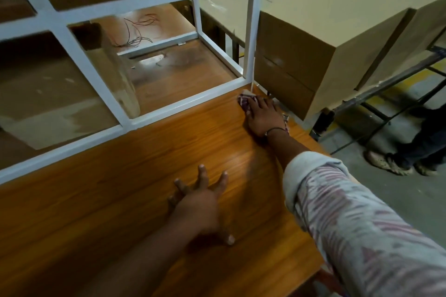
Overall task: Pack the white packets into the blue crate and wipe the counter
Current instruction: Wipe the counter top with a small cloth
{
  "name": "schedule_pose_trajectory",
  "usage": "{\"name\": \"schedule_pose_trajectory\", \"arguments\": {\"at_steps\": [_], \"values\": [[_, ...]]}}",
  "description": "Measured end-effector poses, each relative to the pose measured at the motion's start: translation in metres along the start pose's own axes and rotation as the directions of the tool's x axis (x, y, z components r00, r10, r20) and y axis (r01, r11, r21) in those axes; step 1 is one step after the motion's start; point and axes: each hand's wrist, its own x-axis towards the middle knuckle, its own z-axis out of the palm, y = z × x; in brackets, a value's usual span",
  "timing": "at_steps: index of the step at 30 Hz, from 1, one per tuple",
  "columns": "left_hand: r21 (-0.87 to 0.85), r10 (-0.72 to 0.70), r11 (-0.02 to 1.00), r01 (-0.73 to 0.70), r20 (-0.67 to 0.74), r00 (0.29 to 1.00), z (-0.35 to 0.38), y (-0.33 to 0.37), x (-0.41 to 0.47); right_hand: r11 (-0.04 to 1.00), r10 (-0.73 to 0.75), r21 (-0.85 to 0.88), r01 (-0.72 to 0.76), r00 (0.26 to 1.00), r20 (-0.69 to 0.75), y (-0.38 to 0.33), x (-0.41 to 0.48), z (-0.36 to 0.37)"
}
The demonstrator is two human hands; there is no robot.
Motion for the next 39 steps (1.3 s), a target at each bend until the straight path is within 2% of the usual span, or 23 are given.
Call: {"name": "schedule_pose_trajectory", "arguments": {"at_steps": [6,13,19,26,29,31,35,39], "values": [[-0.058,-0.014,0.998,0.018,0.06,0.998,-0.005,0.003,0.001,0.999,-0.03,0.012,0.03,1.0,0.007,-0.008,0.066,0.008],[-0.062,-0.017,0.998,0.02,0.052,0.999,-0.006,0.004,-0.003,0.994,-0.101,-0.041,0.101,0.995,0.01,-0.007,0.051,0.009],[-0.051,-0.039,0.998,0.041,0.04,0.998,-0.003,0.004,-0.006,0.989,-0.14,-0.05,0.141,0.99,0.031,-0.01,-0.023,0.011],[-0.026,-0.028,0.999,0.028,0.025,0.999,-0.003,0.001,-0.015,0.978,-0.2,-0.04,0.204,0.976,0.081,-0.025,-0.167,0.003],[-0.008,-0.011,1.0,0.011,-0.006,1.0,0.005,-0.003,-0.018,0.971,-0.229,-0.046,0.235,0.967,0.108,-0.004,-0.224,-0.002],[0.011,0.02,1.0,-0.02,-0.018,1.0,0.01,-0.012,-0.02,0.979,-0.191,-0.045,0.197,0.975,0.117,0.021,-0.237,-0.009],[0.165,0.121,0.98,-0.114,-0.029,0.992,0.009,-0.033,-0.027,0.997,0.012,-0.076,-0.003,0.993,0.116,0.044,-0.22,-0.021],[0.026,-0.054,0.998,0.054,-0.001,0.999,-0.013,-0.068,-0.021,0.997,0.043,-0.071,-0.038,0.996,0.079,0.023,-0.191,-0.012]]}}
